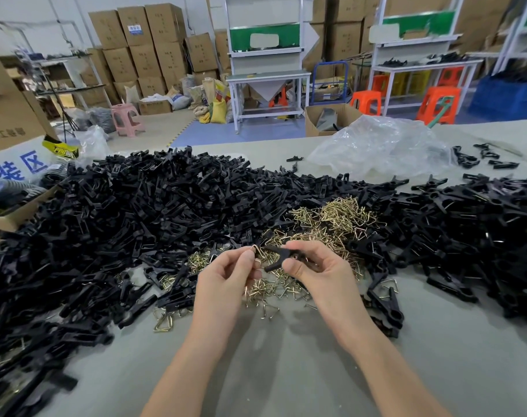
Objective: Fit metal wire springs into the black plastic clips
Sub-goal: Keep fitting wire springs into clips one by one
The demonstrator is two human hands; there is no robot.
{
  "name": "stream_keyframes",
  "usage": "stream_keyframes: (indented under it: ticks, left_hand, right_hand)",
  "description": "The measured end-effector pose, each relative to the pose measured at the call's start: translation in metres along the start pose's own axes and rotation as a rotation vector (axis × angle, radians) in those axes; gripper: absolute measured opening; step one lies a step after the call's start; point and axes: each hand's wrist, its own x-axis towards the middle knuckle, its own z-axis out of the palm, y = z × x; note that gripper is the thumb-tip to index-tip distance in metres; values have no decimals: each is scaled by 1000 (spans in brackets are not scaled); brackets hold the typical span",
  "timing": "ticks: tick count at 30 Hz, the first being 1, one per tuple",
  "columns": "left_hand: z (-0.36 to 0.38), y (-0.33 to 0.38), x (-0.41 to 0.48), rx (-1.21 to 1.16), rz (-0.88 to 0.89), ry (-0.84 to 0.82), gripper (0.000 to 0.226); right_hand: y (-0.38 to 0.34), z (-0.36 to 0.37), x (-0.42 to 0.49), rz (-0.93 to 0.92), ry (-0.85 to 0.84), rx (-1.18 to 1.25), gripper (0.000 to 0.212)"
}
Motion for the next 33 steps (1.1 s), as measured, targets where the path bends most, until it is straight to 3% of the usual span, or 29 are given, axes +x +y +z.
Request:
stream_keyframes:
  ticks: [8,15,26,29,33]
  left_hand:
    - [11,0,-3,-299,-218,-76,12]
    - [11,0,-5,-247,-180,-39,13]
    - [9,4,-7,-264,-163,-118,13]
    - [11,5,-10,-239,-199,-127,24]
    - [16,-3,-13,107,-22,-109,35]
  right_hand:
    - [3,4,-1,-13,-85,53,27]
    - [5,6,-2,-19,-104,63,27]
    - [5,7,-2,-39,-36,38,26]
    - [7,7,-4,-50,-37,-88,29]
    - [10,10,-9,-173,-34,-448,35]
